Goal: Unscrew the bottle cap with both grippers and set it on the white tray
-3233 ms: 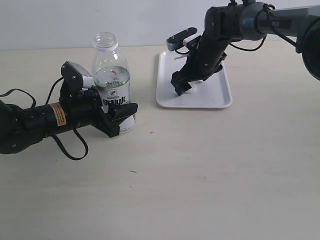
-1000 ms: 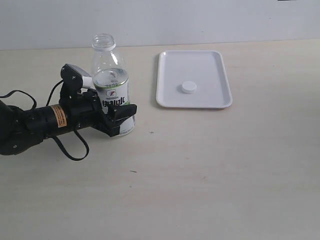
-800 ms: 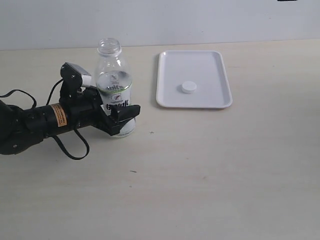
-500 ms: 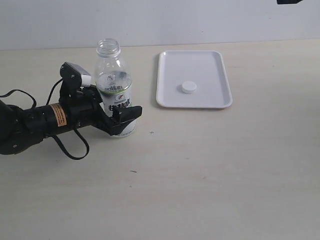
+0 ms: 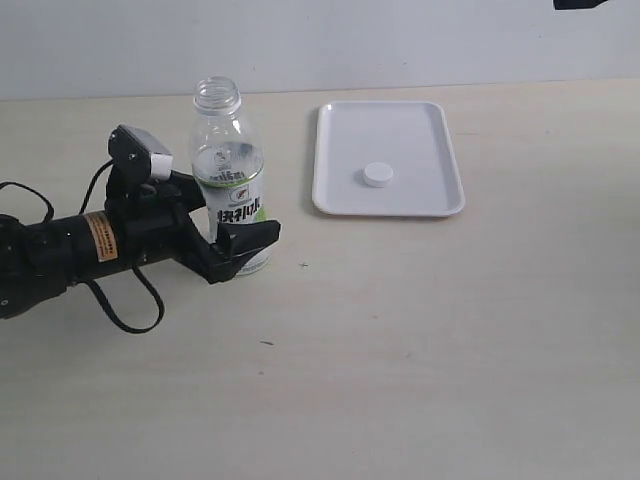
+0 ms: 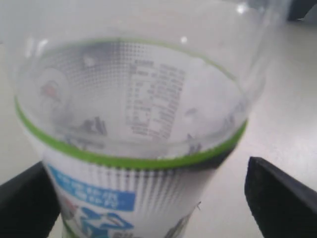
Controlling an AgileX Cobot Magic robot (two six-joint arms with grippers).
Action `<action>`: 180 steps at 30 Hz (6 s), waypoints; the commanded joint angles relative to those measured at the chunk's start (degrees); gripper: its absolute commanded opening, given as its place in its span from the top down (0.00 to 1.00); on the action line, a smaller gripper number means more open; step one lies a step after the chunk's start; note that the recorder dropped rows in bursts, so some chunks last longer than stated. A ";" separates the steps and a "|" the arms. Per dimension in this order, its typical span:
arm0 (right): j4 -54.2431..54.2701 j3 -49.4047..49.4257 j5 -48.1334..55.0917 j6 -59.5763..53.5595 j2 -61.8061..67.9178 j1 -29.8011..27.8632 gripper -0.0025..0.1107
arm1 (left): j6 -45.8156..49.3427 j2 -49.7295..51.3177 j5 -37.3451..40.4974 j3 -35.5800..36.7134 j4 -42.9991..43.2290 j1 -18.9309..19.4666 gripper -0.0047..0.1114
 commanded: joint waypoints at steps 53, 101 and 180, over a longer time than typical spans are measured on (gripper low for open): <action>3.93 0.19 4.46 -0.33 -2.53 -0.28 0.98 | 7.70 -57.42 6.39 39.85 -32.34 3.45 0.96; 3.93 0.19 4.18 -0.31 -2.53 -0.28 0.98 | -10.34 -119.02 78.41 39.85 -23.05 3.45 0.96; -29.93 48.49 -8.84 45.15 -60.46 -10.45 0.98 | -10.19 -119.02 79.99 39.85 -26.77 3.45 0.96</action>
